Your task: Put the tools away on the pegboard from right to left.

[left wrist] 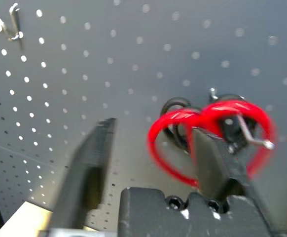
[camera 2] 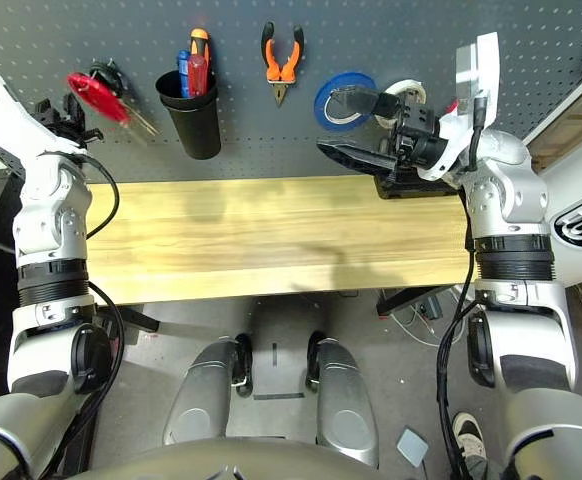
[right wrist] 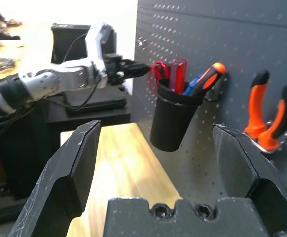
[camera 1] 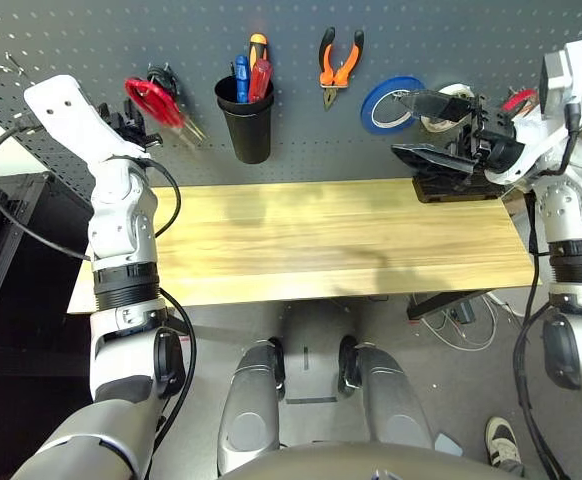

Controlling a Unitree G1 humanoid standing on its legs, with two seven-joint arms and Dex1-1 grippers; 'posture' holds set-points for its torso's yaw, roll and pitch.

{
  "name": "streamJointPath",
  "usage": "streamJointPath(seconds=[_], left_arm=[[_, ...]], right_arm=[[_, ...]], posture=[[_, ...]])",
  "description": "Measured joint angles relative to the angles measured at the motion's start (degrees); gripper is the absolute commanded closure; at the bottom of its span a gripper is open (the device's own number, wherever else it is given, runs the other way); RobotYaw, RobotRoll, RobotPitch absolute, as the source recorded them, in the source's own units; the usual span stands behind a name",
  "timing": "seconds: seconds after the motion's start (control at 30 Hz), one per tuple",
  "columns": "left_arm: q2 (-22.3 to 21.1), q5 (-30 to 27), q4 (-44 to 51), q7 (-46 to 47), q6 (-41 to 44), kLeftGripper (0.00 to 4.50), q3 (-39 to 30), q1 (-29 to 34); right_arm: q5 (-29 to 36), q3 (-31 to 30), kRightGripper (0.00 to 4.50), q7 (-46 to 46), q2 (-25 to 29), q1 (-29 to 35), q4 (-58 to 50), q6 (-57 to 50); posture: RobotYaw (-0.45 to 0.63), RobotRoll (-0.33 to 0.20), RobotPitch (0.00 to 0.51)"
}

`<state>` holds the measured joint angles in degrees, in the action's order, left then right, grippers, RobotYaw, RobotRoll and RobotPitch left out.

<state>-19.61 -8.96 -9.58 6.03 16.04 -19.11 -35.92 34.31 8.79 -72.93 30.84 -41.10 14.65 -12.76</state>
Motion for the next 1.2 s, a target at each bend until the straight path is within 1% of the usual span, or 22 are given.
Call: streamJointPath(seconds=[0.03, 0.13, 0.2, 0.27, 0.4, 0.53, 0.7, 0.87, 1.0, 1.13, 1.2], left_arm=[[-0.18, 0.01, 0.82, -0.36, 0.34, 0.04, 0.07, 0.97], [-0.82, 0.03, 3.58, -0.99, 1.93, 0.04, 0.08, 3.58], [-1.33, 0.16, 6.74, -1.48, 2.89, 0.04, 0.09, 6.57], [-2.64, 0.35, 9.35, -2.8, 3.25, 0.04, 0.05, 11.27], [-3.12, -0.05, 11.1, -6.19, 3.43, 0.04, 0.07, 15.49], [-3.11, -0.07, 11.4, -9.52, 2.37, 0.04, 1.31, 17.09], [-1.88, -0.59, 10.5, -14.28, -1.95, 0.04, 3.09, 19.14], [-0.53, -0.58, 6.0, -16.61, -8.44, 0.04, 3.99, 20.52], [0.03, -0.6, 2.89, -17.98, -12.19, 0.04, 4.0, 20.93], [0.62, -0.57, 0.43, -18.43, -15.98, 0.04, 3.92, 21.36], [0.66, -0.55, -0.76, -18.41, -17.59, 0.04, 3.8, 21.58]], right_arm=[[0.18, 0.43, 0.0, 0.29, 0.0, 0.08, -0.1, -0.12], [0.4, 0.98, 0.0, 1.21, -0.06, 0.33, -0.13, -0.3], [0.29, 0.94, 0.0, 1.33, -0.12, 1.1, -0.17, -0.2], [-0.88, 0.98, 0.0, 2.18, 0.0, 2.46, 0.66, 1.15], [-3.14, 1.01, 0.0, 5.1, -0.43, 3.62, 3.87, 3.72], [-5.17, 1.08, 0.0, 8.98, -1.28, 3.79, 6.34, 6.62], [-9.33, 1.02, 0.0, 15.32, -1.71, 5.78, 9.23, 8.95], [-14.79, 0.76, 0.0, 21.91, -2.09, 6.97, 14.54, 12.12], [-17.76, 0.79, 0.0, 27.31, -2.78, 6.98, 18.68, 14.68], [-20.64, 1.04, 0.0, 35.36, -4.52, 6.05, 24.2, 18.15], [-21.45, 1.13, 0.0, 38.1, -5.1, 5.67, 26.55, 19.59]], posture=[[-0.02, 0.0, 0.128], [-0.01, 0.0, 0.128], [0.0, 0.0, 0.129], [0.0, 0.0, 0.131], [0.0, 0.0, 0.13], [0.0, 0.0, 0.13], [-0.01, 0.0, 0.127], [-0.01, 0.0, 0.124], [-0.01, 0.0, 0.124], [-0.01, 0.0, 0.119], [0.0, 0.0, 0.109]])
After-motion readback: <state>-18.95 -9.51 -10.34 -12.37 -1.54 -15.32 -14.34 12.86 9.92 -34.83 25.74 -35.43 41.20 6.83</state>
